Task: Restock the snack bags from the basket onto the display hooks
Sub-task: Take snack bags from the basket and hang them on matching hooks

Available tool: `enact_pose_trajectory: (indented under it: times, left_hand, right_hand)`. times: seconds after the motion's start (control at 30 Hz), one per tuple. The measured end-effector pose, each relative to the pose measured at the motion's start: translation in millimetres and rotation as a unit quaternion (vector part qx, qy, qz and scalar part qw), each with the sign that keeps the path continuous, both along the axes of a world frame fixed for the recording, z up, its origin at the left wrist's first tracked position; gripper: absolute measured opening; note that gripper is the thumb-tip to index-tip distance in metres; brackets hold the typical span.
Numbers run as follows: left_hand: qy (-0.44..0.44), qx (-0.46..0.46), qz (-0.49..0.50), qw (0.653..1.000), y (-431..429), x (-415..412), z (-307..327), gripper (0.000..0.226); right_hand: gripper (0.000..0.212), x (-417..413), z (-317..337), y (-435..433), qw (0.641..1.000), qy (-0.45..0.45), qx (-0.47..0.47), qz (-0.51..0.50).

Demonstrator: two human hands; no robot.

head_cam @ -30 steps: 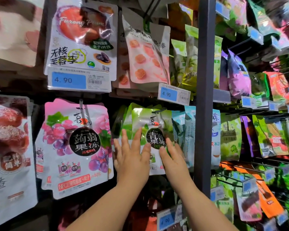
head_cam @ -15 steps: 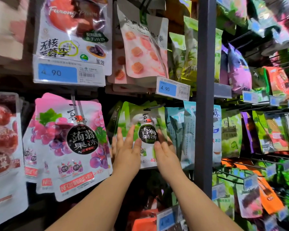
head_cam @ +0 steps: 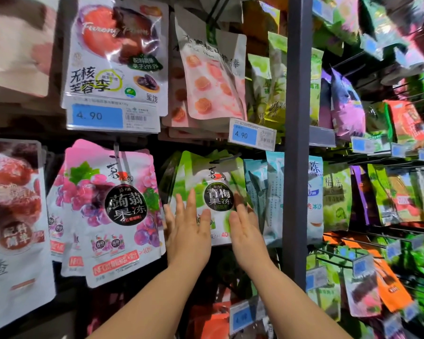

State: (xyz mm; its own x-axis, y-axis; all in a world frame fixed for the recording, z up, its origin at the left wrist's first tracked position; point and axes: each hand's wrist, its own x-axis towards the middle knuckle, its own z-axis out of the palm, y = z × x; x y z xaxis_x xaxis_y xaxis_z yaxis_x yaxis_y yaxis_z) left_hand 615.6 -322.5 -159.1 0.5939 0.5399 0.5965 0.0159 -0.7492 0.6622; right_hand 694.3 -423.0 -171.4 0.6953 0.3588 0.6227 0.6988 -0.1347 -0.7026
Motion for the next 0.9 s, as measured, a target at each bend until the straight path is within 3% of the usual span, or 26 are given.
enact_pose_trajectory:
  times: [0.1, 0.33, 0.67, 0.8, 0.9]
  left_hand:
    - [-0.007, 0.01, 0.0, 1.0, -4, -6, -3, 0.06]
    - [-0.002, 0.043, 0.025, 0.999, -18, -20, -12, 0.063]
    - [-0.034, 0.07, 0.032, 0.996, -54, -35, -40, 0.06]
    - [-0.028, 0.099, -0.011, 0.995, -82, -46, -72, 0.081]
    - [-0.028, 0.111, -0.057, 0.992, -106, -47, -103, 0.076]
  right_hand:
    - [0.055, -6, -4, -4, 1.0, -0.003, 0.0, -0.014]
    - [0.043, -23, -14, -16, 0.998, -0.037, 0.044, -0.004]
    - [0.044, -37, -33, -54, 0.997, -0.074, 0.016, -0.036]
    - [0.048, -48, -63, -94, 0.993, -0.106, -0.014, -0.055]
    - [0.041, -57, -92, -132, 0.99, -0.117, -0.035, -0.064]
